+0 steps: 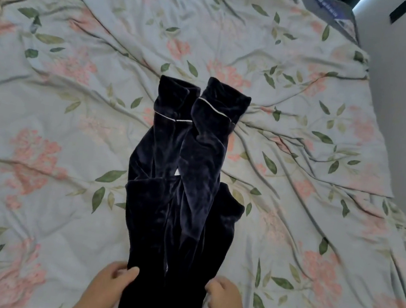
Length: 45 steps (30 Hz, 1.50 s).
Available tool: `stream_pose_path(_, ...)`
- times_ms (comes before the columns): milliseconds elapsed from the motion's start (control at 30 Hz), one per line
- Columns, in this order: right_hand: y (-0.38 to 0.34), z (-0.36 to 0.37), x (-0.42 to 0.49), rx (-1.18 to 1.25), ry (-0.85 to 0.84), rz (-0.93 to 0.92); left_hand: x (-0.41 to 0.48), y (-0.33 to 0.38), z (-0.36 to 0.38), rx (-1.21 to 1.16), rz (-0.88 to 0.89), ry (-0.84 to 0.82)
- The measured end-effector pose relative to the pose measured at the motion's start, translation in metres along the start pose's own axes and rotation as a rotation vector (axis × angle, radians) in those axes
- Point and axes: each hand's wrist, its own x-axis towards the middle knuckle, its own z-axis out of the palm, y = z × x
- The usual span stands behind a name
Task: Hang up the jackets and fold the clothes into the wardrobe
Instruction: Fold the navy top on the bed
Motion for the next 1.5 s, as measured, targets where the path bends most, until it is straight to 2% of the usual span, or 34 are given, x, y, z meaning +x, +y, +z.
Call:
stream_pose_path(33, -0.012, -0.002, 0.006, 0.092, 0.166, -0.085, -0.001, 0.02, -0.007, -0.067, -0.008, 0.008)
stream_pose_path(100, -0.058, -0.01, 0.017, 0.182, 0.242, -0.267, 0.018, 0.062, -0.011, -0.081, 0.103, 0.044)
stream_pose_path(233, -0.13, -0.004, 0.038, 0.145, 0.119, -0.337, 0.046, 0.109, -0.008, -0.177, 0.154, 0.022)
stream_pose_path(300, -0.141, 0.002, 0.048, 0.182, 0.122, -0.338, 0.047, 0.114, -0.004, -0.147, 0.164, 0.057)
stream_pose_path(433, -0.134, 0.005, 0.056, 0.29, 0.077, -0.361, 0.046, 0.097, -0.003, -0.139, 0.107, -0.031)
stream_pose_path(533, -0.118, 0.003, 0.05, 0.312, 0.023, -0.348, 0.044, 0.082, -0.007, -0.158, 0.079, -0.02)
stream_pose_path(600, -0.106, -0.002, 0.049, 0.398, 0.042, -0.312, 0.044, 0.07, -0.013, -0.25, 0.065, 0.038)
stream_pose_path(700, -0.091, -0.021, 0.058, 0.71, 0.158, -0.181, 0.051, 0.061, -0.029, -0.406, 0.068, 0.184)
stream_pose_path(767, -0.083, -0.037, 0.062, 0.836, 0.209, -0.116, 0.054, 0.062, -0.039, -0.487, 0.07, 0.246)
stream_pose_path(833, -0.075, -0.056, 0.067, 0.879, 0.292, -0.081, 0.054, 0.068, -0.047, -0.539, 0.068, 0.292)
stream_pose_path(900, -0.068, -0.073, 0.068, 0.876, 0.457, -0.044, 0.05, 0.073, -0.056, -0.52, 0.077, 0.342)
stream_pose_path(1033, -0.056, -0.113, 0.063, 0.726, 0.908, 0.12, 0.041, 0.083, -0.076, -0.378, 0.103, 0.402)
stream_pose_path(1100, -0.054, -0.121, 0.056, 0.638, 0.945, 0.27, 0.035, 0.089, -0.076, -0.334, 0.118, 0.434)
stream_pose_path(1133, -0.056, -0.12, 0.051, 0.507, 0.949, 0.305, 0.033, 0.091, -0.074, -0.298, 0.126, 0.446)
stream_pose_path(1167, -0.058, -0.113, 0.047, 0.315, 0.977, 0.232, 0.03, 0.095, -0.071, -0.255, 0.144, 0.461)
stream_pose_path(1200, -0.059, -0.102, 0.045, 0.096, 1.012, 0.033, 0.027, 0.097, -0.069, -0.195, 0.169, 0.478)
stream_pose_path(1233, -0.059, -0.088, 0.045, -0.139, 1.001, -0.221, 0.025, 0.099, -0.066, -0.067, 0.209, 0.54)
stream_pose_path(1267, -0.062, -0.073, 0.045, -0.338, 0.911, -0.447, 0.025, 0.101, -0.064, 0.134, 0.292, 0.626)
stream_pose_path(1300, -0.066, -0.06, 0.046, -0.472, 0.76, -0.626, 0.025, 0.104, -0.061, 0.376, 0.441, 0.692)
stream_pose_path(1333, -0.071, -0.052, 0.048, -0.555, 0.592, -0.718, 0.027, 0.109, -0.056, 0.577, 0.618, 0.691)
stream_pose_path(1400, -0.079, -0.044, 0.056, -0.616, 0.362, -0.723, 0.033, 0.124, -0.042, 0.854, 0.792, 0.476)
stream_pose_path(1433, -0.083, -0.046, 0.062, -0.644, 0.336, -0.694, 0.038, 0.13, -0.037, 0.958, 0.785, 0.367)
stream_pose_path(1500, -0.087, -0.056, 0.073, -0.767, 0.401, -0.591, 0.054, 0.143, -0.03, 1.138, 0.672, 0.25)
